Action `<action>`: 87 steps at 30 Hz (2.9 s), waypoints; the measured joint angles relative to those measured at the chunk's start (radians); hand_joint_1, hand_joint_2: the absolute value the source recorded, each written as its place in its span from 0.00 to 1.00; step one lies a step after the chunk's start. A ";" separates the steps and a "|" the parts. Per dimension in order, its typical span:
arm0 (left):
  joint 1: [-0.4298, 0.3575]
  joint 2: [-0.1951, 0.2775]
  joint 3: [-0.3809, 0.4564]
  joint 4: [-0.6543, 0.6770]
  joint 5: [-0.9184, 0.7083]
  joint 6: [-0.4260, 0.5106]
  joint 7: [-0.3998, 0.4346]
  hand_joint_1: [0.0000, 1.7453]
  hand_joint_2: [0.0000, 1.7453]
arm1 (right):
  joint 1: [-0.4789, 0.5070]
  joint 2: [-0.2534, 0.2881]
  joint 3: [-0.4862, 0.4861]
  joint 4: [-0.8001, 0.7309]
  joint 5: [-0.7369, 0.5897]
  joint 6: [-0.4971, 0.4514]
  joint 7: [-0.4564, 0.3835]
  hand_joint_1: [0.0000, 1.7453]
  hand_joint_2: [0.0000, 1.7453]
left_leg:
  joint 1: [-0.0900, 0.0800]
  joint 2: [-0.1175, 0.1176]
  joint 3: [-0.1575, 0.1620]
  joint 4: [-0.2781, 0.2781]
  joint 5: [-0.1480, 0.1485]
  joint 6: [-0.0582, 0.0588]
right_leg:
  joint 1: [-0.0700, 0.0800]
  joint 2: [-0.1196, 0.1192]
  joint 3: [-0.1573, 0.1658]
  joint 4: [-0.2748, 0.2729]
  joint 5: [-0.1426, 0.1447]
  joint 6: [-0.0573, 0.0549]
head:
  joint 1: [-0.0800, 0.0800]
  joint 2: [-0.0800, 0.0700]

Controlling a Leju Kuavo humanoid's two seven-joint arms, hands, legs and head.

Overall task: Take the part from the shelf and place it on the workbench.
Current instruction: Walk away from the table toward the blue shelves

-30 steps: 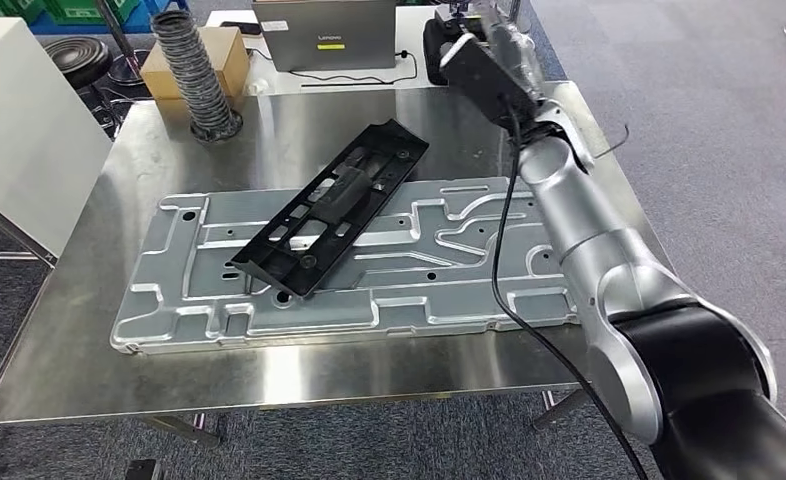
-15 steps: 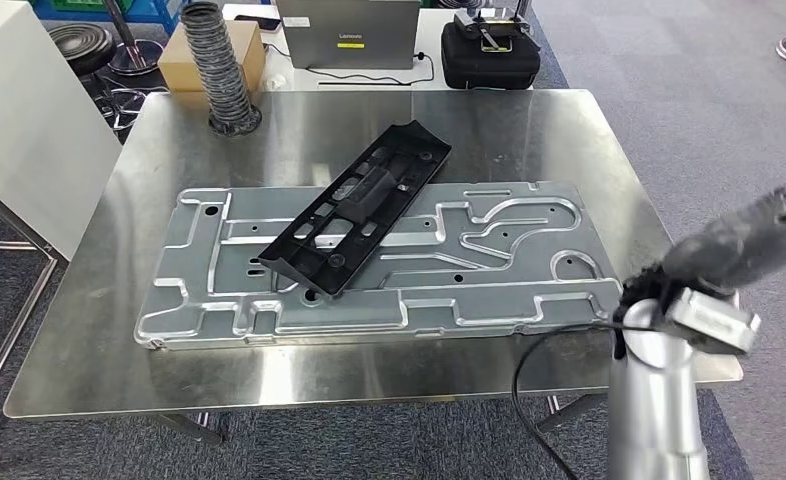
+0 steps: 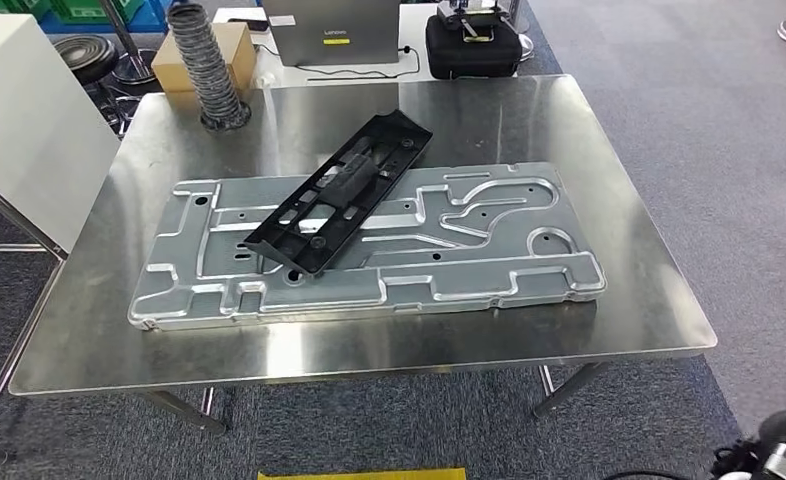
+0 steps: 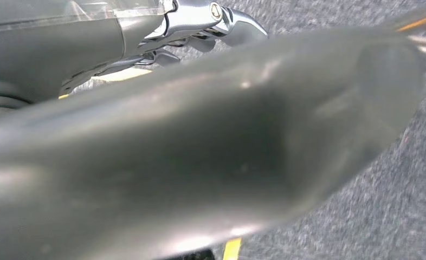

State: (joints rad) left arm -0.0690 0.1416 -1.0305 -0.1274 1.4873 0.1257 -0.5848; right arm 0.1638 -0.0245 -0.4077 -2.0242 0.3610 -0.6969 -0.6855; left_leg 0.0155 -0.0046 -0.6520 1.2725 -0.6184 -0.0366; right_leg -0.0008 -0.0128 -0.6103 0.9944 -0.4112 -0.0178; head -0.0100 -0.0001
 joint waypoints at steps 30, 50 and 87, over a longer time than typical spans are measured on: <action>0.004 -0.066 -0.074 0.006 0.082 -0.001 0.011 0.00 0.00 | -0.145 0.067 -0.838 1.253 0.805 0.015 0.139 0.00 0.00 | -0.012 0.007 -0.015 0.000 0.027 0.018 | 0.006 0.003 0.059 -0.041 -0.017 0.000 | 0.007 0.000; -0.003 -0.077 -0.103 0.006 0.074 -0.011 0.028 0.00 0.00 | -0.202 0.107 -0.822 1.754 1.025 0.196 0.388 0.00 0.00 | -0.016 0.018 0.070 -0.285 0.199 0.052 | -0.016 0.009 0.122 0.060 -0.098 0.055 | 0.006 0.000; 0.005 -0.097 -0.142 0.006 0.071 -0.006 0.094 0.00 0.00 | -0.218 0.119 -0.814 1.810 1.008 0.295 0.444 0.00 0.00 | -0.007 0.014 0.024 -0.210 0.138 0.020 | -0.012 0.006 0.139 -0.046 -0.091 0.008 | 0.007 0.000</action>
State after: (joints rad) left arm -0.0638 0.0446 -1.1728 -0.1213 1.5581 0.1201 -0.4910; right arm -0.0545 0.0940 -1.2213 -0.2141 1.3686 -0.4023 -0.2416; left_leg 0.0086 0.0098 -0.6277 1.0624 -0.4803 -0.0170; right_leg -0.0131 -0.0069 -0.4711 0.9484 -0.5020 -0.0098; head -0.0030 -0.0004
